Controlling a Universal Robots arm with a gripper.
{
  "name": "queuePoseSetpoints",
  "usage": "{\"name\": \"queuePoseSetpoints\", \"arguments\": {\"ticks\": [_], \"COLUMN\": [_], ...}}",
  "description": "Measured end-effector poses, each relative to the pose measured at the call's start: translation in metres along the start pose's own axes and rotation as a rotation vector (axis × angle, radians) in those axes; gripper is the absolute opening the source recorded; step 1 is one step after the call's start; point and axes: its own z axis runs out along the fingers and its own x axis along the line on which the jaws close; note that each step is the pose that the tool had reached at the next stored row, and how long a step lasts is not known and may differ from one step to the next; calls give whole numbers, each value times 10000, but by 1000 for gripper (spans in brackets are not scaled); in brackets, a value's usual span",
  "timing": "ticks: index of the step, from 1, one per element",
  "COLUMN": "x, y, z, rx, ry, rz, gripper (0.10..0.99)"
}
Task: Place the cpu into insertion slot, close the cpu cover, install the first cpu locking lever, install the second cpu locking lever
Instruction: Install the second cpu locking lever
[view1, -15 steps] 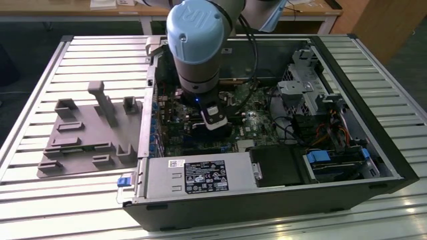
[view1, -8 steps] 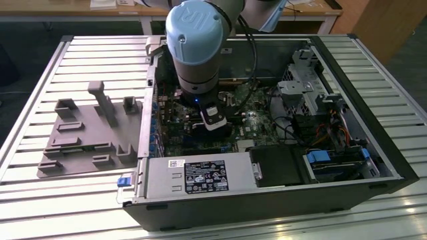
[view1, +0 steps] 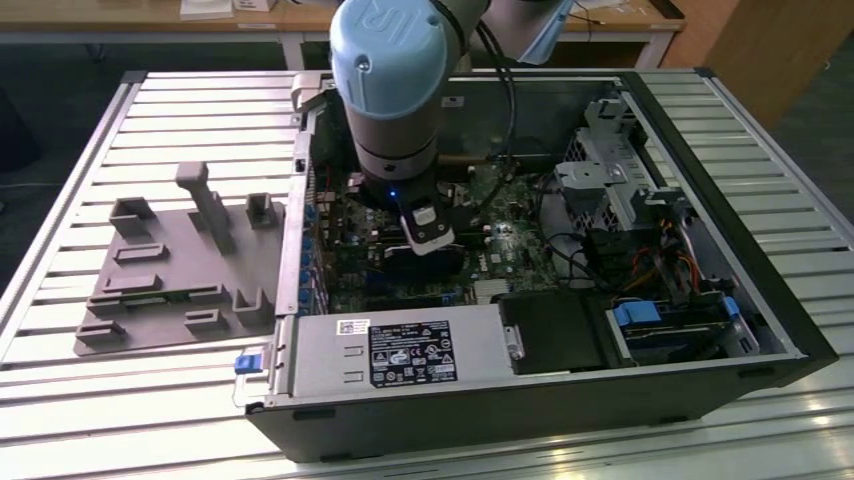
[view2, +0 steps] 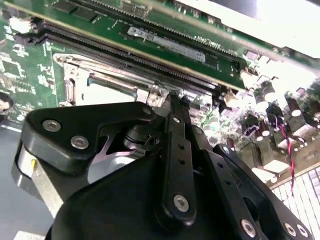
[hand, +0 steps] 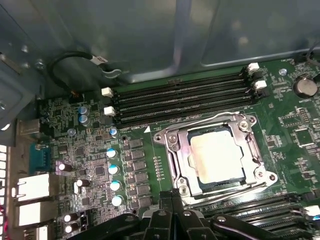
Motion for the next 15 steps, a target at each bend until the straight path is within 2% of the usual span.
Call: {"name": "queuePoseSetpoints", "arguments": {"ticks": [3,5,6,9,10,12,15], "x": [0,1,-4,-45,-69,-128,-234], "y": [17,23,24,34,40,52,74], "z": [-46,-60,-63,-68,-66,-62,-54], "rx": [17,96,210,651,749,858,903], "ry": [-4,-22,-44,-119,-132,-141,-129], "rz": [-1,-5,-13,-21,-23,-23,-19], "gripper": [102,102,102,102,102,102,102]}}
